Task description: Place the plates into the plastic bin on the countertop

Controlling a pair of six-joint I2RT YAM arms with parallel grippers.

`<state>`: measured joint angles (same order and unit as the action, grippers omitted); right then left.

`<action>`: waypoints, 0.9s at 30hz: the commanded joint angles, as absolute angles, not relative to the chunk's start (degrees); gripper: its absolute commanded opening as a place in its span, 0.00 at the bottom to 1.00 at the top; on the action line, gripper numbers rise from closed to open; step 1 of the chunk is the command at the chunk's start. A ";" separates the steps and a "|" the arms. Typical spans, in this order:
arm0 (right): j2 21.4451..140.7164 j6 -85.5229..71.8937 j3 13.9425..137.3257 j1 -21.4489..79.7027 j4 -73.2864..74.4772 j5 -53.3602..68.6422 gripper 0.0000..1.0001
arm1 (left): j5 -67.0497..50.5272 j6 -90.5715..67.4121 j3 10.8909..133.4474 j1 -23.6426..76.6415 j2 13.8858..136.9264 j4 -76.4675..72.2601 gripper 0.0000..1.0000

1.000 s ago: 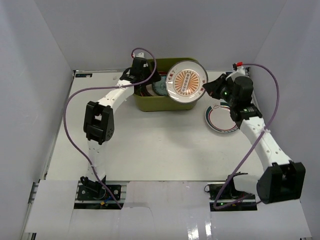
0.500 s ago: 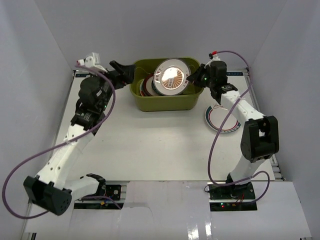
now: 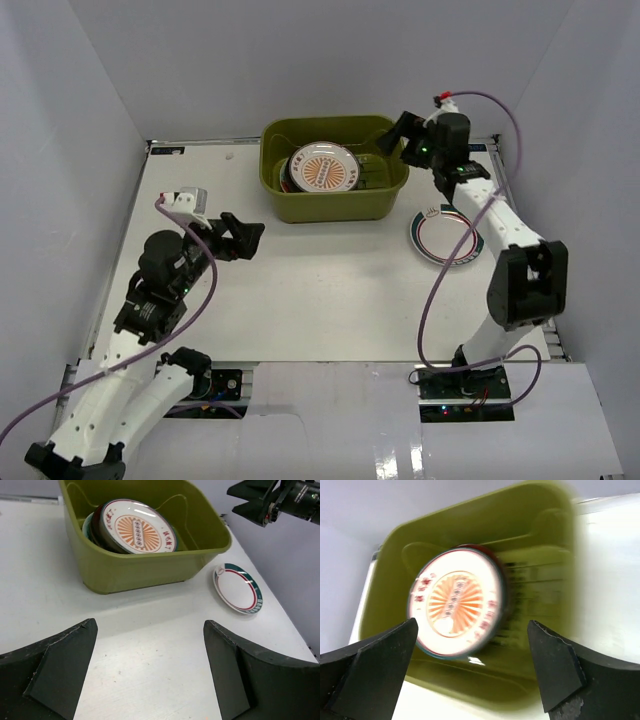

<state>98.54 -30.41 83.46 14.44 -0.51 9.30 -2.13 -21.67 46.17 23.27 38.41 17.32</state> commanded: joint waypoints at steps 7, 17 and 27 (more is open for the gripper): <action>74.72 -31.20 46.28 -8.16 -2.02 -9.75 0.97 | -0.98 -18.11 38.15 29.79 30.85 20.13 0.98; 83.13 -33.04 40.26 -14.50 -2.55 -3.34 0.81 | 4.39 -17.49 36.91 33.75 28.74 19.07 0.98; 86.14 -41.13 33.14 -16.43 -12.65 1.67 0.08 | 6.06 -17.40 36.83 34.45 27.86 19.07 0.98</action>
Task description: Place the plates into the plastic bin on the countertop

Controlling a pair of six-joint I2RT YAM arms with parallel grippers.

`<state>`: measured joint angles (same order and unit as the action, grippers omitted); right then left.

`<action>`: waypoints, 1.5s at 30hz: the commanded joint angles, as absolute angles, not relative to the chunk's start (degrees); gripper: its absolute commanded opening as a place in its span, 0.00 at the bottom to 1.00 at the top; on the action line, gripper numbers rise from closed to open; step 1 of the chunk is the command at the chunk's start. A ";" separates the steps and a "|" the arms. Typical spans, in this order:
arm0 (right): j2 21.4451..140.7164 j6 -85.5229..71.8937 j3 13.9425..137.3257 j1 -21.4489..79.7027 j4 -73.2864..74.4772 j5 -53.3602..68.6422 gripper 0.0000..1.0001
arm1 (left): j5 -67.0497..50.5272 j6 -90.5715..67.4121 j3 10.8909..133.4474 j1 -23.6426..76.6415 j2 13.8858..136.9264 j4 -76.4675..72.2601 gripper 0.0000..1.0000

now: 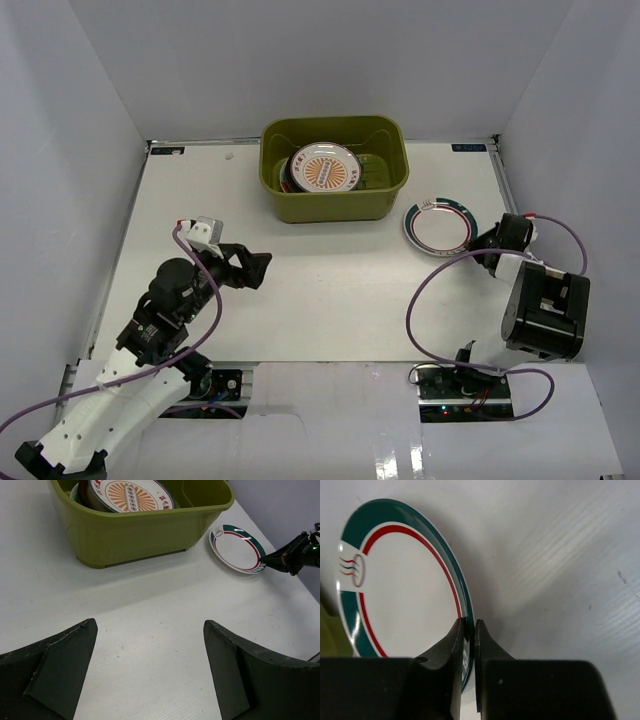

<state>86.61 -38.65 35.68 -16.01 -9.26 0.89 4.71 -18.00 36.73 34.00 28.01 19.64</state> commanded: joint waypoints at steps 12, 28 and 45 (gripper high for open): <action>61.34 -38.69 53.33 -9.52 -11.96 6.66 0.08 | 10.55 -17.58 36.83 34.72 28.12 19.16 0.98; 103.42 -36.21 88.23 17.66 -9.24 10.29 0.08 | 13.09 -17.40 37.27 33.58 32.08 20.39 0.98; 104.71 -23.57 100.64 19.42 8.35 2.73 0.90 | 14.94 -18.81 39.11 31.99 34.89 20.92 0.98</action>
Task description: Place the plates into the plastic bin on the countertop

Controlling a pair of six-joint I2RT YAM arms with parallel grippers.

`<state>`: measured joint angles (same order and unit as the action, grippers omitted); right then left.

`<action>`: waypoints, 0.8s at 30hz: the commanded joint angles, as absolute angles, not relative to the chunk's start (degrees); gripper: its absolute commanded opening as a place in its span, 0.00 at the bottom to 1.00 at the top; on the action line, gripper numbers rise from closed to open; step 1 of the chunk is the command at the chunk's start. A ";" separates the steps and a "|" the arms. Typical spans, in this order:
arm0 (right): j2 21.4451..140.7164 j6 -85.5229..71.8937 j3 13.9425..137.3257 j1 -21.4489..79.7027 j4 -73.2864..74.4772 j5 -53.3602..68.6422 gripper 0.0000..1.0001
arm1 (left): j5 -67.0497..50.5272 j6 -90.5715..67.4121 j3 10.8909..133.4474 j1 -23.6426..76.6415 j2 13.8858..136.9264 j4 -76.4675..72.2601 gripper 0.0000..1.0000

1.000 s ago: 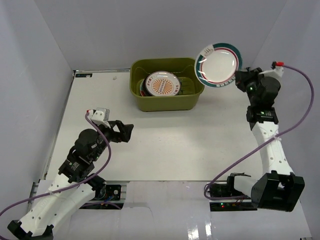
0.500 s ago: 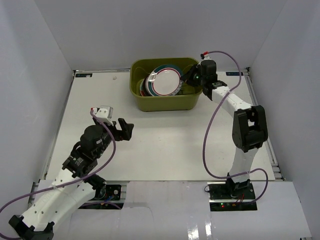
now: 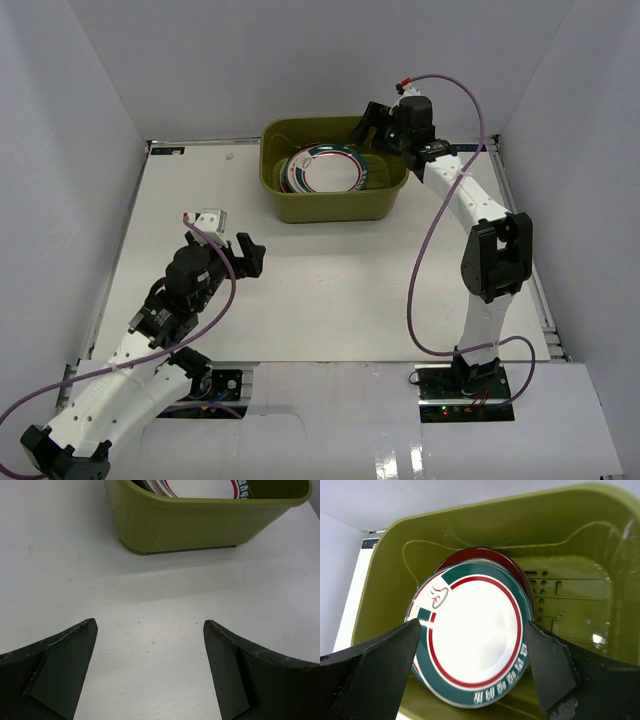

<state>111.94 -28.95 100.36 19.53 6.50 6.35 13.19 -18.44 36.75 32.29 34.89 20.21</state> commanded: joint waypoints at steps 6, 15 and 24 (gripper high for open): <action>85.67 -15.74 86.63 19.42 8.88 3.16 0.90 | 14.59 -19.77 44.73 31.90 37.44 20.74 0.98; 33.87 -17.40 43.10 19.42 -3.51 -4.11 0.90 | 14.59 -25.13 49.92 31.99 32.97 20.57 0.98; 23.72 -15.39 33.83 19.42 -7.56 -10.21 0.90 | 16.00 -26.37 49.03 31.99 32.60 20.48 0.98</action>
